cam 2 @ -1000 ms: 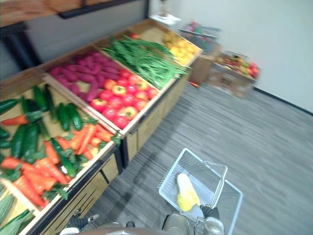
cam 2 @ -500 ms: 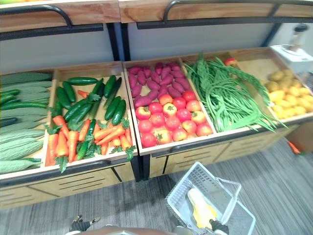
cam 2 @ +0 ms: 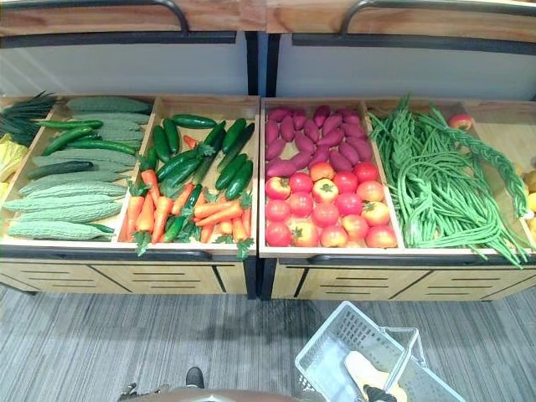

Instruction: Pick vegetable in the basket

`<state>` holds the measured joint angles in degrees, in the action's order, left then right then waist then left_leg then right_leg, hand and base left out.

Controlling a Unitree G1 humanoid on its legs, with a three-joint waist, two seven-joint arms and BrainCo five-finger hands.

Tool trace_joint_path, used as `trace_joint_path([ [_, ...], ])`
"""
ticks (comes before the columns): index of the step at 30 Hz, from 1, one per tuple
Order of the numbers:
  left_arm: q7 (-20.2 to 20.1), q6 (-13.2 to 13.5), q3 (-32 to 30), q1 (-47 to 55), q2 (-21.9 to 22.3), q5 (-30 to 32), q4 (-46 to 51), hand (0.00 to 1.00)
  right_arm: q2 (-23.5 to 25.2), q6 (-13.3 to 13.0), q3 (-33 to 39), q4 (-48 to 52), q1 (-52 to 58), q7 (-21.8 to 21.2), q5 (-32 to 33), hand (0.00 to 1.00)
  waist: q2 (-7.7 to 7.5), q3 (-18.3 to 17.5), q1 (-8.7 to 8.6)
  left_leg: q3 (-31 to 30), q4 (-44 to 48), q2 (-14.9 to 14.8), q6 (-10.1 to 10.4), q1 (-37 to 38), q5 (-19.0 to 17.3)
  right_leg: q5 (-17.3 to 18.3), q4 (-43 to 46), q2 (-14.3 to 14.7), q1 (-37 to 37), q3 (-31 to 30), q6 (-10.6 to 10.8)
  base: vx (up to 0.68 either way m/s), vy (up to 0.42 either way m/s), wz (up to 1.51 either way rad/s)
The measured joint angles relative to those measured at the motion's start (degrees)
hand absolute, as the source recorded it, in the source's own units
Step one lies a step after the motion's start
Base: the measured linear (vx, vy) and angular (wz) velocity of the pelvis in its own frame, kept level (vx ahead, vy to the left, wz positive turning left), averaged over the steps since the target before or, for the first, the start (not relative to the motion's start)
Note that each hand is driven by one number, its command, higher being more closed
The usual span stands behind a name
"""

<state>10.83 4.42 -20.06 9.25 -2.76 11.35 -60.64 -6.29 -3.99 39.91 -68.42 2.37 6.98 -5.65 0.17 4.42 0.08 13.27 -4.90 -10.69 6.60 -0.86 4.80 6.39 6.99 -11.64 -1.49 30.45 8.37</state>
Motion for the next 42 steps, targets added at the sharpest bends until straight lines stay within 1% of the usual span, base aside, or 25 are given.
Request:
trace_joint_path([
  [2, 0.1, 0.0, 1.5, 0.2, 0.0, 0.0, 4.3, 0.00, 0.0, 0.0, 0.0, 0.1, 0.2, 0.0, 0.0, 1.00, -0.08, 0.4, -0.04, -0.2, -0.1, 1.0, 0.0, 0.0, 0.0, -0.7, -0.9, -0.5, -0.3, -0.8, 0.3, 0.01, 0.097, 0.09],
  [3, 0.2, 0.1, 3.6, 0.7, -0.1, 0.0, 10.1, 0.00, 0.0, -0.1, -0.1, 0.5, 0.5, 0.1, 0.0, 1.00, 0.15, 0.7, -0.02, -0.3, -0.4, 1.6, 0.0, 0.0, 0.0, -1.1, -1.1, -0.9, -0.3, -1.1, 0.5, 0.02, 0.074, 0.06],
  [6, 0.3, 0.5, 7.3, 1.9, -1.1, 0.6, 20.3, 0.00, -0.6, -0.1, -1.3, 1.5, 1.0, 0.1, 0.0, 1.00, 0.60, 0.8, -0.06, -0.3, -0.5, 2.2, 0.0, 0.0, 0.0, -1.4, -1.4, -1.4, -0.3, -1.2, 0.7, 0.01, 0.032, 0.02],
  [8, 0.4, 1.2, 8.8, 2.3, -3.3, 5.0, 30.4, 0.00, -0.8, -0.3, -3.6, 2.7, 1.2, 0.1, -0.1, 1.00, 0.77, 0.9, -0.08, -0.1, -0.5, 2.3, 0.1, 0.0, -0.1, -1.5, -1.7, -1.4, -0.3, -1.5, 0.8, 0.05, 0.002, -0.06],
  [10, 1.4, 2.1, 8.2, 2.2, -4.3, 8.0, 35.0, 0.00, -1.0, -0.6, -4.7, 2.8, 1.1, 0.1, -0.5, 1.00, 0.79, 0.8, -0.08, 0.1, -0.5, 2.3, 0.1, 0.1, -0.2, -1.8, -1.9, -1.2, -0.3, -1.8, 0.6, 0.05, -0.008, -0.08],
  [11, 3.1, 2.5, 7.3, 2.0, -4.5, 10.3, 37.7, 0.00, -1.1, -0.9, -5.3, 2.8, 1.1, 0.1, -0.6, 1.00, 0.81, 0.8, -0.07, 0.1, -0.5, 2.2, 0.1, 0.1, -0.2, -1.9, -2.1, -1.1, -0.2, -2.2, 0.4, 0.04, -0.005, -0.07],
  [13, 8.2, 2.7, 4.2, 1.1, -4.5, 13.9, 43.1, 0.00, -1.2, -1.7, -6.8, 2.8, 1.2, 0.1, -0.7, 1.00, 0.80, 0.8, -0.12, 0.1, -0.5, 2.2, 0.2, 0.1, -0.3, -2.1, -2.7, -0.9, -0.3, -2.7, 0.1, 0.04, -0.003, -0.04],
  [14, 11.3, 2.6, 2.6, 0.4, -4.5, 14.8, 46.2, 0.00, -1.2, -1.9, -7.0, 2.8, 1.2, 0.1, -0.7, 1.00, 0.80, 0.8, -0.14, 0.1, -0.5, 2.2, 0.2, 0.1, -0.3, -2.3, -3.3, -0.8, -0.7, -2.8, 0.0, 0.03, -0.003, 0.00],
  [15, 12.5, 2.6, 1.9, 0.2, -4.5, 14.8, 48.0, 0.00, -1.2, -1.9, -7.0, 2.7, 1.2, 0.1, -0.7, 1.00, 0.79, 0.8, -0.17, 0.1, -0.5, 2.2, 0.2, 0.2, -0.3, -2.3, -3.4, -0.7, -0.8, -2.8, 0.0, 0.00, 0.000, 0.00],
  [16, 14.6, 2.6, 1.2, -0.3, -4.7, 14.8, 51.3, 0.00, -1.2, -1.9, -7.1, 2.7, 1.3, 0.1, -0.7, 1.00, 0.76, 0.8, -0.15, 0.1, -0.5, 2.2, 0.2, 0.2, -0.4, -2.4, -3.5, -0.7, -0.9, -3.0, -0.1, 0.00, 0.000, 0.00],
  [17, 17.0, 2.6, 1.1, -0.6, -5.2, 16.2, 54.1, 0.00, -1.2, -1.9, -7.4, 2.7, 1.3, 0.2, -0.6, 1.00, 0.73, 0.8, -0.11, 0.1, -0.5, 2.2, 0.2, 0.3, -0.4, -2.4, -3.8, -0.5, -0.9, -3.6, -0.1, 0.00, 0.000, 0.00],
  [19, 18.8, 2.6, 2.0, -0.7, -6.8, 18.0, 57.0, 0.00, -1.6, -1.9, -9.0, 2.7, 1.2, 0.1, -0.6, 1.00, 0.83, 0.7, -0.14, 0.4, -0.5, 2.0, 0.2, 0.4, -0.4, -2.9, -4.5, -0.2, -1.0, -4.5, -0.8, -0.01, -0.001, -0.12],
  [20, 18.9, 2.6, 2.8, -0.9, -8.1, 19.4, 58.0, 0.00, -1.7, -1.9, -9.4, 2.7, 1.2, 0.1, -0.6, 1.00, 0.82, 0.7, -0.17, 0.8, -0.6, 2.0, 0.2, 0.6, -0.4, -3.1, -5.0, 0.0, -1.0, -5.1, -0.8, -0.03, -0.002, -0.19],
  [21, 18.8, 2.6, 3.4, -1.1, -9.0, 20.0, 58.0, 0.00, -1.7, -1.9, -9.6, 2.7, 1.2, 0.1, -0.6, 1.00, 0.82, 0.7, -0.16, 1.0, -0.6, 1.9, 0.2, 0.7, -0.4, -3.2, -5.0, 0.0, -1.0, -5.4, -0.7, -0.03, 0.002, -0.23],
  [23, 18.5, 2.8, 6.4, -2.3, -13.2, 22.4, 56.7, 0.00, -2.1, -1.9, -11.2, 2.8, 1.3, 0.1, -0.6, 1.00, 0.83, 0.7, -0.35, 2.1, -0.6, 1.8, 0.2, 1.4, -0.9, -3.5, -5.1, 0.0, -0.8, -6.5, -0.5, -0.04, 0.006, -0.23],
  [24, 18.0, 3.0, 7.2, -2.8, -14.4, 23.1, 56.0, 0.00, -2.2, -1.9, -11.3, 2.8, 1.3, 0.1, -0.6, 1.00, 0.81, 0.6, -0.46, 2.2, -0.6, 1.8, 0.2, 1.4, -0.9, -3.6, -5.2, 0.1, -0.8, -6.7, -0.5, -0.04, 0.006, -0.18],
  [26, 15.3, 3.9, 11.2, -4.9, -21.0, 25.5, 52.6, 0.00, -2.5, -1.9, -12.9, 2.8, 1.2, 0.0, -0.6, 1.00, 0.65, 0.5, -0.98, 3.1, -0.6, 1.8, 0.3, 1.4, -1.1, -4.7, -6.5, 0.3, -0.6, -7.6, -0.5, -0.06, 0.011, -0.19],
  [28, 13.1, 4.9, 14.0, -6.2, -25.2, 26.8, 49.9, 0.00, -2.7, -1.9, -13.8, 2.9, 1.3, 0.0, -0.6, 1.00, 0.58, 0.4, -1.29, 3.7, -0.6, 1.8, 0.3, 1.4, -1.1, -5.3, -7.2, 0.4, -0.3, -8.3, -0.3, -0.04, 0.010, -0.22],
  [29, 11.9, 5.4, 16.7, -7.9, -27.9, 28.0, 47.7, 0.00, -2.9, -1.9, -14.0, 3.0, 1.3, -0.1, -0.6, 1.00, 0.57, 0.4, -1.38, 4.2, -0.6, 1.9, 0.3, 1.4, -1.2, -5.5, -7.3, 0.4, 0.0, -8.9, -0.3, -0.04, 0.010, -0.23],
  [31, 10.4, 6.8, 20.6, -10.8, -30.7, 28.6, 44.0, 0.00, -2.9, -1.9, -14.4, 3.3, 1.3, -0.1, -0.7, 1.00, 0.54, 0.4, -1.52, 5.0, -0.6, 1.9, 0.3, 1.4, -1.2, -5.7, -7.4, 0.4, 0.6, -9.7, -0.2, -0.04, 0.005, -0.23],
  [32, 8.7, 7.3, 23.4, -13.4, -32.0, 29.9, 41.2, 0.00, -3.0, -2.0, -15.0, 3.5, 1.4, -0.1, -0.7, 1.00, 0.54, 0.4, -1.65, 5.4, -0.6, 1.9, 0.3, 1.4, -1.2, -5.9, -7.8, 0.5, 0.8, -10.3, -0.2, -0.02, -0.005, -0.20],
  [36, 6.9, 8.3, 29.2, -18.3, -33.5, 30.4, 36.1, 0.00, -3.5, -2.4, -16.4, 4.6, 1.6, -0.1, -1.2, 1.00, 0.55, 0.4, -1.84, 6.6, -0.6, 1.9, 0.4, 1.2, -1.2, -6.6, -8.1, 0.6, 1.6, -11.7, -0.2, 0.01, -0.005, -0.19],
  [38, 6.7, 8.9, 31.8, -20.9, -34.0, 30.5, 33.1, 0.00, -3.9, -2.7, -18.1, 4.9, 1.5, -0.1, -1.2, 1.00, 0.55, 0.4, -2.56, 6.7, -0.6, 1.9, 0.4, 0.9, -1.2, -6.7, -8.1, 0.6, 2.3, -12.2, -0.2, 0.02, -0.009, -0.11],
  [40, 6.6, 8.8, 33.1, -22.1, -34.0, 30.5, 30.9, 0.00, -3.9, -3.0, -18.5, 5.0, 1.3, -0.1, -1.3, 1.00, 0.55, 0.4, -3.10, 6.9, -0.6, 1.9, 0.4, 0.9, -1.2, -6.7, -8.1, 0.6, 2.4, -12.4, -0.2, 0.02, -0.010, -0.08],
  [42, 6.4, 8.8, 33.9, -23.2, -34.0, 30.5, 29.9, 0.00, -3.9, -3.3, -19.1, 5.0, 1.3, -0.1, -1.3, 1.00, 0.51, 0.4, -3.23, 7.4, -0.6, 1.9, 0.4, 1.0, -1.2, -6.8, -8.1, 0.6, 2.8, -13.0, -0.2, 0.02, -0.011, -0.18],
])
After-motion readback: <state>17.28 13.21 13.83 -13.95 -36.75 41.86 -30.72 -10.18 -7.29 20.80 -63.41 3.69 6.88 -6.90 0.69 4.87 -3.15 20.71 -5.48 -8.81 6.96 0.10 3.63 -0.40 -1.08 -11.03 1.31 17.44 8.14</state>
